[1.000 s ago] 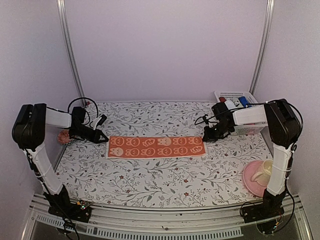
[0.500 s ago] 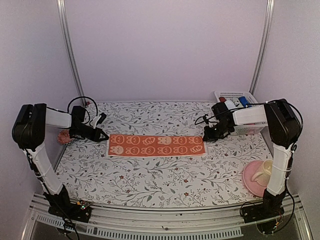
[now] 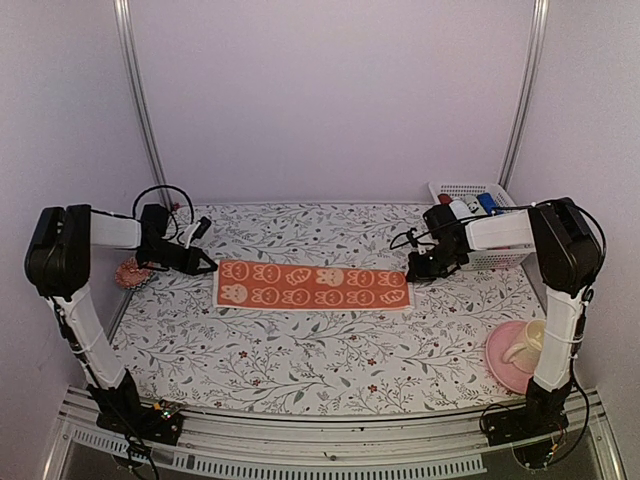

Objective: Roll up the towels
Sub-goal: Smooth out the towel at the center of the board.

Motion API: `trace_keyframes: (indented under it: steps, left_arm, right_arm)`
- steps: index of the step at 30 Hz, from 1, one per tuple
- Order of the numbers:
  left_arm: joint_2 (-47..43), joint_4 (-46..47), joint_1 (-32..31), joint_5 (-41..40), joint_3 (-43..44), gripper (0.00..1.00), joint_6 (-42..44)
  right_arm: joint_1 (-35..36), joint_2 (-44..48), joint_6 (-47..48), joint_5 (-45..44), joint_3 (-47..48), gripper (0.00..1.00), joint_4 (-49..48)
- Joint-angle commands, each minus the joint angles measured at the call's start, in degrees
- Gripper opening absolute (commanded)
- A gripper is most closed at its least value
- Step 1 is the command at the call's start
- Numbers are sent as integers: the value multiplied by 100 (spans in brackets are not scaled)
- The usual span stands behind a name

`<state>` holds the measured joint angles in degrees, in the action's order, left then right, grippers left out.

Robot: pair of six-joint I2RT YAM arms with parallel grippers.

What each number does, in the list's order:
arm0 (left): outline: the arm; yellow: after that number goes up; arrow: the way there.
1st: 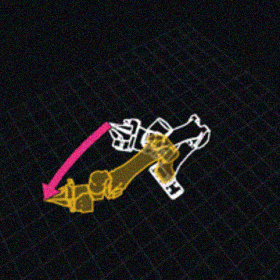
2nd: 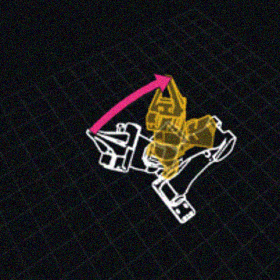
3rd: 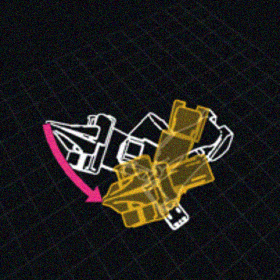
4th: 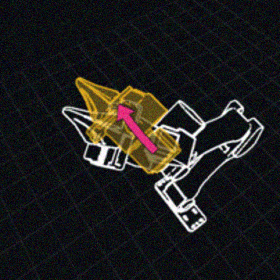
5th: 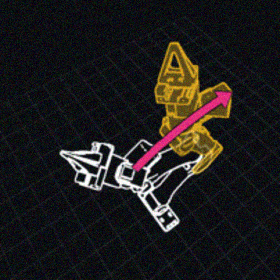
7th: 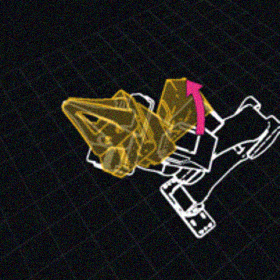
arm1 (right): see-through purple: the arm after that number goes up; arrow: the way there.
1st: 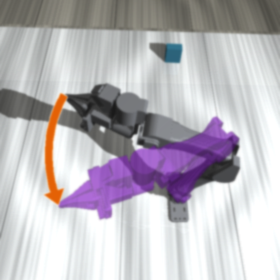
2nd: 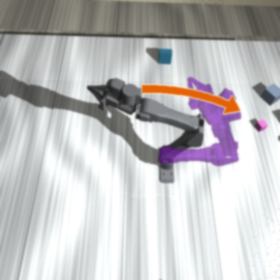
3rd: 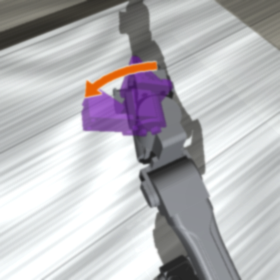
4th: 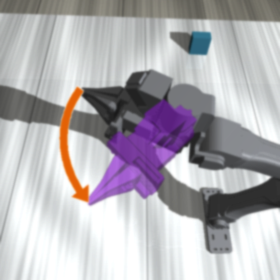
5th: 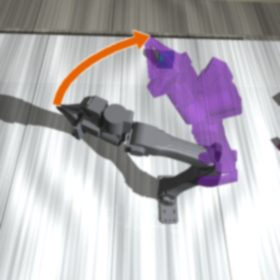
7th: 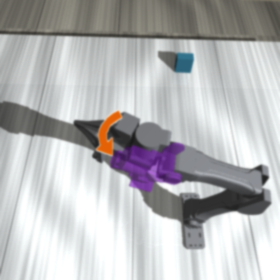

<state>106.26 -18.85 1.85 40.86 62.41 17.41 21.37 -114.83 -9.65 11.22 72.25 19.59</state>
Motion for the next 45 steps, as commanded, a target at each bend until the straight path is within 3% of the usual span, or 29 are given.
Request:
trace_keyframes:
  steps: [1, 13, 15, 20, 25, 32, 36, 41, 45]
  left_arm:
    - [144, -189, 114, -93, 211, 0, -37]
    - [889, 1, 63, -1026, 535, 0, -234]
    - [945, 4, 53, -1137, 589, 11, -255]
    - [828, 34, 53, -1372, 569, 53, -274]
    - [335, 67, 61, -1502, 486, 65, -275]
    - [-385, 83, -126, -1218, 440, 68, 62]
    - [-583, 49, -534, -999, 354, 60, 452]
    - [-384, 79, -1065, -1135, 285, 46, 673]
    - [17, 266, -1248, -1589, 334, 43, 551]
  right_arm:
    - [-30, -57, -2, -219, -51, 2, 0]
    - [-20, -106, 33, -107, -6, 5, 24]
    - [-23, -67, 55, -118, -16, 9, 48]
    - [16, 98, 99, -205, -44, 26, 99]
    - [63, 409, 79, -557, -82, 42, 193]
    - [410, 1100, 55, -613, -15, 51, 140]
    - [728, 1174, -44, -118, 194, 49, -46]
    - [804, 859, -582, 527, 177, 39, -878]
    - [805, 278, -1008, 704, 272, 39, -1338]
